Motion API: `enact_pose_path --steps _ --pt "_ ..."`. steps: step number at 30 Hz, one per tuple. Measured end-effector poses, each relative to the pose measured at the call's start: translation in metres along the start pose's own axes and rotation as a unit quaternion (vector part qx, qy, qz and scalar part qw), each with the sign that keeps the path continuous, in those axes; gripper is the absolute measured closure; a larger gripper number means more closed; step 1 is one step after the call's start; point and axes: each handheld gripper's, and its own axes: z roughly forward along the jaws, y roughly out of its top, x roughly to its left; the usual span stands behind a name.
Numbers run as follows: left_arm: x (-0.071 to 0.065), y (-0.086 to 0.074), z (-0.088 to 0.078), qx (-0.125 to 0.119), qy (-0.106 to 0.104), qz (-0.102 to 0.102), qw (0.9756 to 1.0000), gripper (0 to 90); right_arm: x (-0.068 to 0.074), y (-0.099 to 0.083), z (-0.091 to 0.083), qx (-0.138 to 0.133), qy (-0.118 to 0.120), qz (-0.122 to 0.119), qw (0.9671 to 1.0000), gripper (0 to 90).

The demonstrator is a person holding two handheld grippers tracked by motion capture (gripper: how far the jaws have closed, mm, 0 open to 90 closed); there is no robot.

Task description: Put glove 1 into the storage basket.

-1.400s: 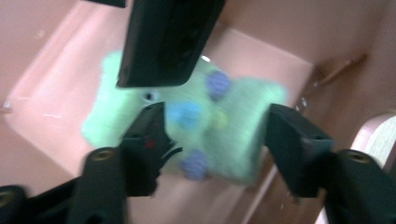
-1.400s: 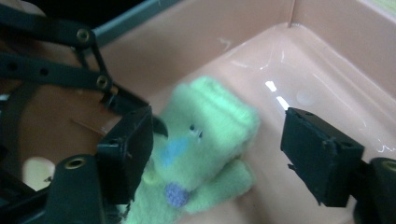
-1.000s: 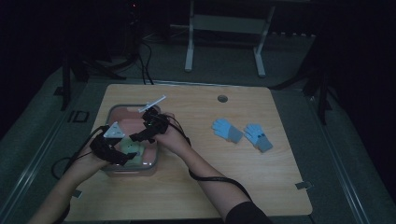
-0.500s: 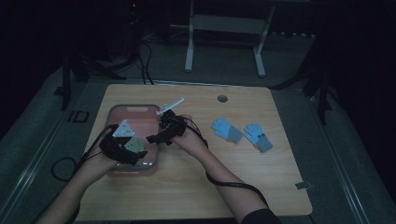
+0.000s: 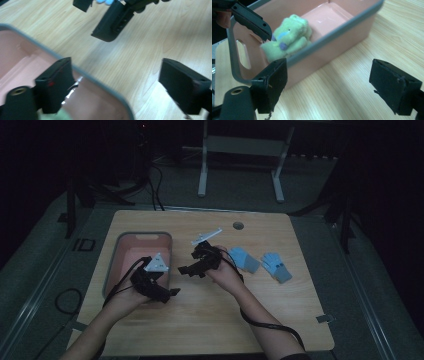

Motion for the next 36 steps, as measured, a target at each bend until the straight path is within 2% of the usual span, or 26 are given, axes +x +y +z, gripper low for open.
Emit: enact_pose_path --steps 3,5,6,8,9,11,12,14,19,23,29,31,33,35,36 --pt "-0.005 0.004 0.007 0.001 -0.006 0.0 1.0 2.9 -0.006 -0.009 -0.009 0.0 -0.006 0.007 1.0 14.6" --pt "-0.01 0.006 0.01 -0.004 -0.006 0.004 1.0 2.9 -0.009 -0.014 -0.013 0.0 -0.009 0.009 0.9999 14.5" --pt "-0.013 0.008 0.012 -0.014 -0.007 0.005 0.9999 2.9 -0.011 -0.016 -0.015 0.0 -0.009 0.011 0.9999 14.6" --pt "-0.013 0.008 0.012 -0.014 -0.007 0.005 0.9999 2.9 -0.013 -0.019 -0.018 0.0 -0.012 0.013 0.9999 14.5" --pt "-0.019 0.011 0.015 -0.032 -0.004 0.005 0.9995 2.9 -0.016 -0.024 -0.022 -0.001 -0.013 0.015 0.9998 14.6" --pt "-0.026 0.013 0.019 -0.043 0.001 0.015 0.999 2.9 -0.019 -0.029 -0.026 -0.001 -0.018 0.014 0.9997 14.5" --pt "-0.03 0.014 0.021 -0.045 -0.003 0.019 0.9988 2.9 -0.02 -0.032 -0.028 -0.003 -0.02 0.015 0.9997 14.6" --pt "-0.035 0.016 0.026 -0.04 -0.015 0.027 0.9987 2.9 -0.023 -0.038 -0.032 -0.009 -0.022 0.016 0.9996 14.6" --pt "-0.048 0.018 0.04 -0.029 -0.028 0.04 0.9984 2.9 -0.029 -0.053 -0.038 -0.016 -0.034 0.012 0.9992 14.4" --pt "-0.056 0.017 0.051 -0.027 -0.041 0.036 0.9981 2.9 -0.031 -0.064 -0.04 -0.011 -0.046 0.002 0.9989 14.0" --pt "-0.063 0.011 0.069 -0.021 -0.06 0.025 0.9976 2.9 -0.033 -0.083 -0.044 -0.011 -0.039 0.012 0.9991 14.1" --pt "-0.066 0.008 0.075 -0.018 -0.063 0.026 0.9975 3.0 -0.034 -0.089 -0.044 -0.003 -0.041 0.018 0.999 14.1" --pt "-0.069 0.005 0.081 -0.015 -0.076 0.023 0.9967 3.0 -0.035 -0.097 -0.046 0.008 -0.04 0.022 0.9989 14.1" --pt "-0.072 0.0 0.087 -0.016 -0.086 0.026 0.9959 3.0 -0.036 -0.103 -0.049 0.01 -0.036 0.024 0.999 13.5" --pt "-0.074 -0.002 0.089 -0.018 -0.086 0.029 0.9957 3.0 -0.037 -0.108 -0.051 0.004 -0.042 0.019 0.9989 13.5"
